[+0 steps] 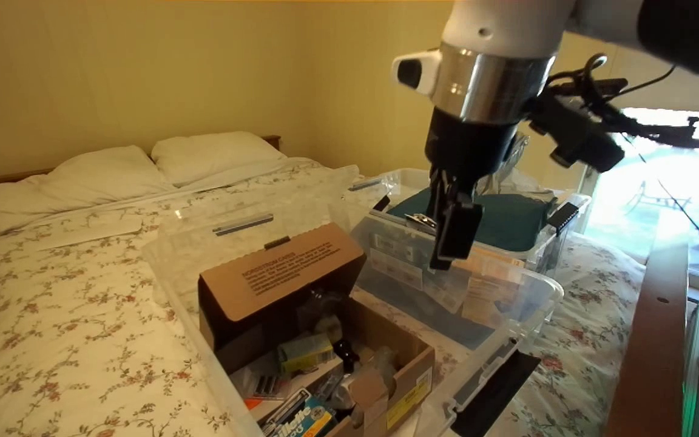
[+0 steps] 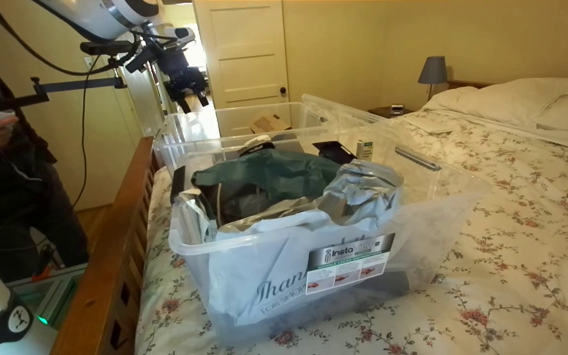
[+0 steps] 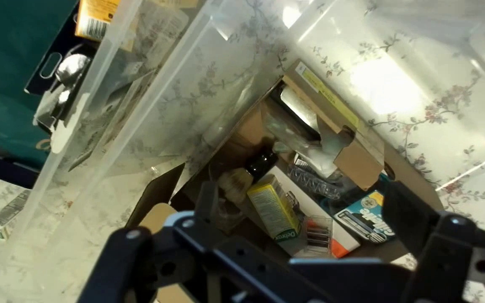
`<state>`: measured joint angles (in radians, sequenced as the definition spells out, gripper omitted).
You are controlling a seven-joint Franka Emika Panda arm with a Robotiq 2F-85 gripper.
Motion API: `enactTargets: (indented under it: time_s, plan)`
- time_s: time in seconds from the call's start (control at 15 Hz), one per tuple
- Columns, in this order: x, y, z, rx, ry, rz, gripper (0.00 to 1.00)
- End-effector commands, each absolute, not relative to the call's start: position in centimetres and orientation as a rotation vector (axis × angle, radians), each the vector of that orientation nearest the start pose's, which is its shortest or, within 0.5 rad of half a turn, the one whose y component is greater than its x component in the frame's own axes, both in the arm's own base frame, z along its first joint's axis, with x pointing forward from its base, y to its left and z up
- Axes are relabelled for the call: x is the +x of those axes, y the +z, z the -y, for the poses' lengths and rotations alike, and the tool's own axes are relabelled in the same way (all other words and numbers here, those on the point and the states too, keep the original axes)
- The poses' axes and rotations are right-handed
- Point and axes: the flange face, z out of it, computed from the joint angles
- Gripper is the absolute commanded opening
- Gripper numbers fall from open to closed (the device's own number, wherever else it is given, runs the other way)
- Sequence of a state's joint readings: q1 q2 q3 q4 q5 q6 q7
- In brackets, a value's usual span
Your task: Put the gillette box in the storage box to the right
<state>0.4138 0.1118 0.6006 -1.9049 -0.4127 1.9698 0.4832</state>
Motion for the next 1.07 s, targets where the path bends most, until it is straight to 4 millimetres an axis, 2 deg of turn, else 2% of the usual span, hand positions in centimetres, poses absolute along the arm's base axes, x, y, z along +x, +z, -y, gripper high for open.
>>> enactTargets:
  time_s: [0.0, 0.13, 0.47, 0.73, 1.0]
  plan:
    - [34.4, 44.3, -48.1, -3.169, -0.315, 1.159, 1.00]
    - [35.2, 43.6, -48.5, -3.168, -0.289, 1.161, 1.00]
    - [35.2, 44.0, -48.8, -3.165, -0.294, 1.162, 1.00]
    - [35.6, 40.7, -52.7, -3.206, -0.318, 1.066, 1.00]
    - [36.9, 37.4, -56.8, -3.296, -0.362, 0.948, 1.00]
